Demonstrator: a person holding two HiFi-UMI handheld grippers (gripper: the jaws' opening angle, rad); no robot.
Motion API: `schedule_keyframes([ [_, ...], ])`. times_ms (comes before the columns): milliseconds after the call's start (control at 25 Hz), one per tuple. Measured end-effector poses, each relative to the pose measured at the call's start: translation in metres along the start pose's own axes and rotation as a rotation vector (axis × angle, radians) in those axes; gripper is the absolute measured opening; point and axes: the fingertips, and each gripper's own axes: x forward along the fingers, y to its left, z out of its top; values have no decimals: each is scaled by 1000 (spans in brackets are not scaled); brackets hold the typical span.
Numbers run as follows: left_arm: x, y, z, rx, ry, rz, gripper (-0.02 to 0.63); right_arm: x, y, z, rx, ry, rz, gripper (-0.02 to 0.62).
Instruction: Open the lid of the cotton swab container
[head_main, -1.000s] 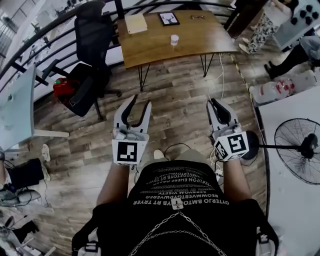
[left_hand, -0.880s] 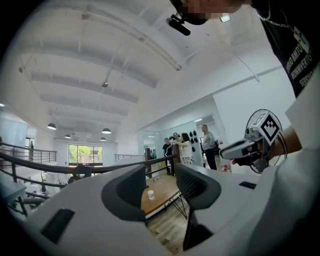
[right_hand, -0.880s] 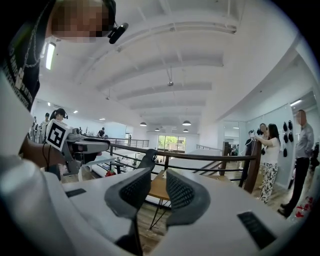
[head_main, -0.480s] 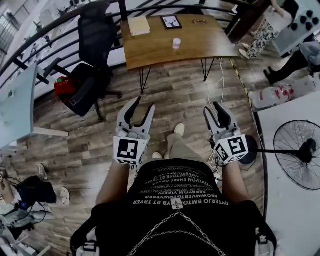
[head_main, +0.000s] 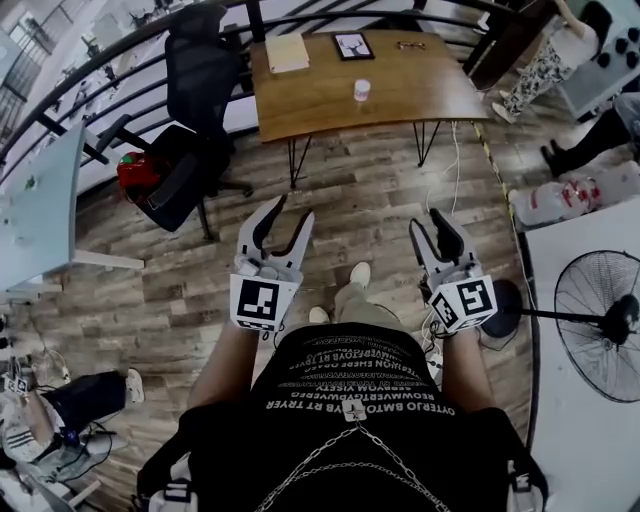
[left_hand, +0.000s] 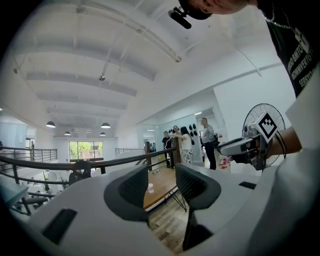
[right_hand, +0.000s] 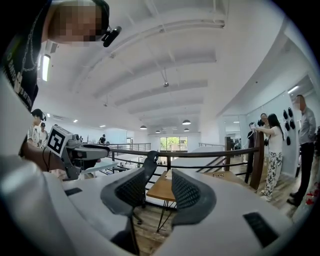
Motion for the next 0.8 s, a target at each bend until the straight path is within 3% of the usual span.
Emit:
schedule_keyframes([
  [800, 133, 26, 0, -18, 21, 44, 189, 103, -96, 0, 29, 30, 92, 172],
])
